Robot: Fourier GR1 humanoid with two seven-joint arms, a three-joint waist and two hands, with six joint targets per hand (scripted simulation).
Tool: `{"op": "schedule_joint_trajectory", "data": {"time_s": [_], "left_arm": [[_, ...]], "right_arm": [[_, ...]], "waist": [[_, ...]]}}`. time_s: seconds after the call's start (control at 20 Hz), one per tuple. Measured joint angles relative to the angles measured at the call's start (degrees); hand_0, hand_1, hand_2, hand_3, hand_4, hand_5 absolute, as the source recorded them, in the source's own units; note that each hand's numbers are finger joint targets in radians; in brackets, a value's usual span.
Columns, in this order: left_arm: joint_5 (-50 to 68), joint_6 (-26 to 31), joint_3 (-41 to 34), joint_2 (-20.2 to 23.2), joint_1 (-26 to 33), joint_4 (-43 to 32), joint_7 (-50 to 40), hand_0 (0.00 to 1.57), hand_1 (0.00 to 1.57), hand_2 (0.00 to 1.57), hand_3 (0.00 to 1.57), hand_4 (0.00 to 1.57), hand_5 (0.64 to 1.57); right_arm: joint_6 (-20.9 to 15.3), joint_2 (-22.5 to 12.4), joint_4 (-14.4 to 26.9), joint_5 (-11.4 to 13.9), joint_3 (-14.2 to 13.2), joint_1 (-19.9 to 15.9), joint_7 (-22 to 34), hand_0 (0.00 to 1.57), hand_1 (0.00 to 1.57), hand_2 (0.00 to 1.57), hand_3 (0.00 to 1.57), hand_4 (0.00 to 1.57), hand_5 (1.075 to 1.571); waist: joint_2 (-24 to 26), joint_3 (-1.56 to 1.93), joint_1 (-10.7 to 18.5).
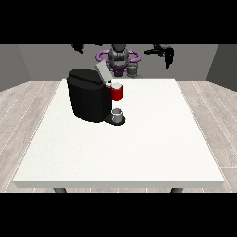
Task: Insert the coffee pod into the coffee machine and close the lid
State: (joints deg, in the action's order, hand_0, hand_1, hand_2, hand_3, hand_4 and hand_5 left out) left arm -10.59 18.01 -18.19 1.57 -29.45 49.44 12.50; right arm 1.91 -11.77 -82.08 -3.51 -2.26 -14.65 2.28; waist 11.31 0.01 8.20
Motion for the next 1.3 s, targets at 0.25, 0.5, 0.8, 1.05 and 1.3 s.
{"op": "schedule_joint_trajectory", "data": {"time_s": [0.25, 0.5, 0.8, 1.05, 1.3], "left_arm": [[3.58, 0.67, 2.54, -0.28, 3.19, 6.59, -1.90, 0.00, 0.00, 0.00, 0.00, 0.00, 1.571], [6.33, -0.69, 4.40, -0.70, 5.59, 13.20, -4.67, 0.00, 0.00, 0.00, 0.00, 0.00, 1.571], [8.53, -2.82, 6.23, -0.86, 9.10, 19.89, -7.12, 0.00, 0.00, 0.00, 0.00, 0.00, 1.571], [9.01, -3.04, 7.33, 0.16, 12.66, 24.29, -8.08, 0.00, 0.00, 0.00, 0.00, 0.00, 1.571], [9.74, -4.17, 7.46, 1.17, 13.88, 26.52, -8.32, 0.00, 0.00, 0.00, 0.00, 0.00, 1.571]], "right_arm": [[-0.45, 1.23, 4.19, 0.27, -0.87, -2.83, -1.33, 0.00, 0.00, 0.00, 0.00, 0.00, 1.571], [1.02, 0.48, 9.32, -0.97, -3.27, -6.17, -2.82, 0.00, 0.00, 0.00, 0.00, 0.00, 1.571], [1.11, 1.14, 13.62, -0.35, -3.47, -10.59, -3.64, 0.00, 0.00, 0.00, 0.00, 0.00, 1.571], [0.64, 2.03, 15.77, 1.40, -2.64, -12.01, -6.14, 0.00, 0.00, 0.00, 0.00, 0.00, 1.571], [1.54, 2.35, 16.99, 2.66, -1.63, -14.84, -6.29, 0.00, 0.00, 0.00, 0.00, 0.00, 1.571]], "waist": [[-2.26, 0.00, 1.78], [-5.34, 0.01, 2.46], [-8.43, 0.01, 1.45], [-9.86, -0.14, 0.88], [-11.29, -0.18, -0.46]]}}
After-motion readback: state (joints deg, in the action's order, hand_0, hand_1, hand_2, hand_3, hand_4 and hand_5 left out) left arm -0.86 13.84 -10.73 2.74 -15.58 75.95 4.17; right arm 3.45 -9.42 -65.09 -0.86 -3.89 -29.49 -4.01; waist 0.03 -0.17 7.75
